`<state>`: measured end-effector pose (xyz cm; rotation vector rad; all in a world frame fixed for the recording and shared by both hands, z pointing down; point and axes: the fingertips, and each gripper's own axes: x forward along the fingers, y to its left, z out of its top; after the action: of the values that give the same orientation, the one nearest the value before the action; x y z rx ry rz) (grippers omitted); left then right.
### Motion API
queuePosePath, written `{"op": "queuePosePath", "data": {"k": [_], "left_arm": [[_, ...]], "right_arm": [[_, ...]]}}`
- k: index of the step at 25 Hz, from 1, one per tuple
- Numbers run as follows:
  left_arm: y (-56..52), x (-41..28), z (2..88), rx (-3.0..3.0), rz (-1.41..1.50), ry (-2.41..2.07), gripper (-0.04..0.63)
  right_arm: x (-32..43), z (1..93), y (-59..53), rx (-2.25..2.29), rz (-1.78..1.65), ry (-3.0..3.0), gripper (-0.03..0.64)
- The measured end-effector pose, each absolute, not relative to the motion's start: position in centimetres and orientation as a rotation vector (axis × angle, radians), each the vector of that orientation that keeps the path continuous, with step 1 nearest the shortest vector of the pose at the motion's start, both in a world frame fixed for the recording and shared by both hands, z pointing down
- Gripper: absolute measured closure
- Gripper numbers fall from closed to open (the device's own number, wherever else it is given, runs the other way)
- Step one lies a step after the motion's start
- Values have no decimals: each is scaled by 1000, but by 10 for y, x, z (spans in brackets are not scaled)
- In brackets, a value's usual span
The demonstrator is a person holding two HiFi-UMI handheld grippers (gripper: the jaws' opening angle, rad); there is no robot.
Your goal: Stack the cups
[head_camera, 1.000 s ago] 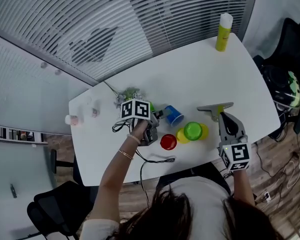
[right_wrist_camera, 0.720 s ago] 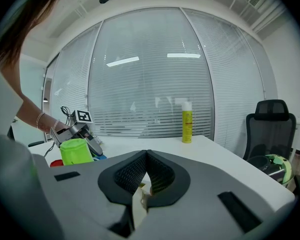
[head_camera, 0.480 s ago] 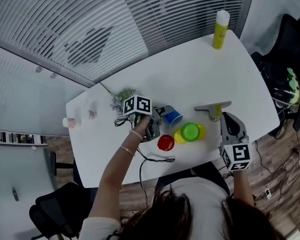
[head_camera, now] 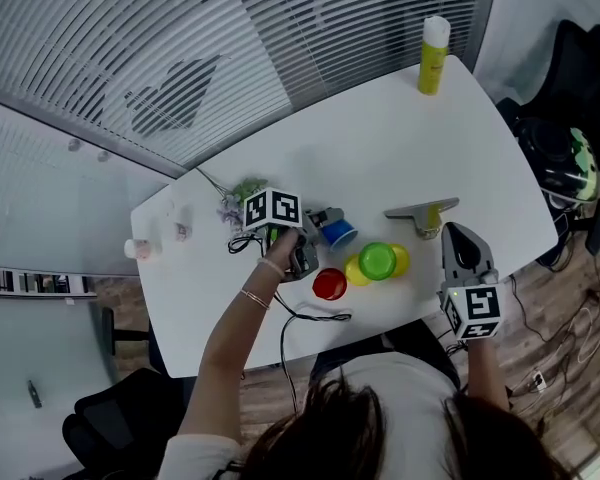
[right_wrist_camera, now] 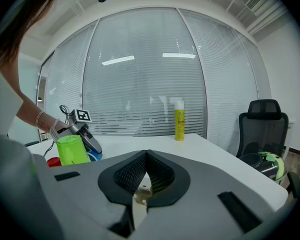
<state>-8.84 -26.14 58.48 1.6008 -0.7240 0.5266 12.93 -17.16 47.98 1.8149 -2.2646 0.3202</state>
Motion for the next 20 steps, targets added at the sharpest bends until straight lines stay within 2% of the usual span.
{"op": "queuePosePath", "data": {"k": [20], "left_arm": [[-249, -112, 510, 1805, 383, -907, 310]], "right_arm": [[113, 463, -164, 1735, 248, -2362, 589]]}}
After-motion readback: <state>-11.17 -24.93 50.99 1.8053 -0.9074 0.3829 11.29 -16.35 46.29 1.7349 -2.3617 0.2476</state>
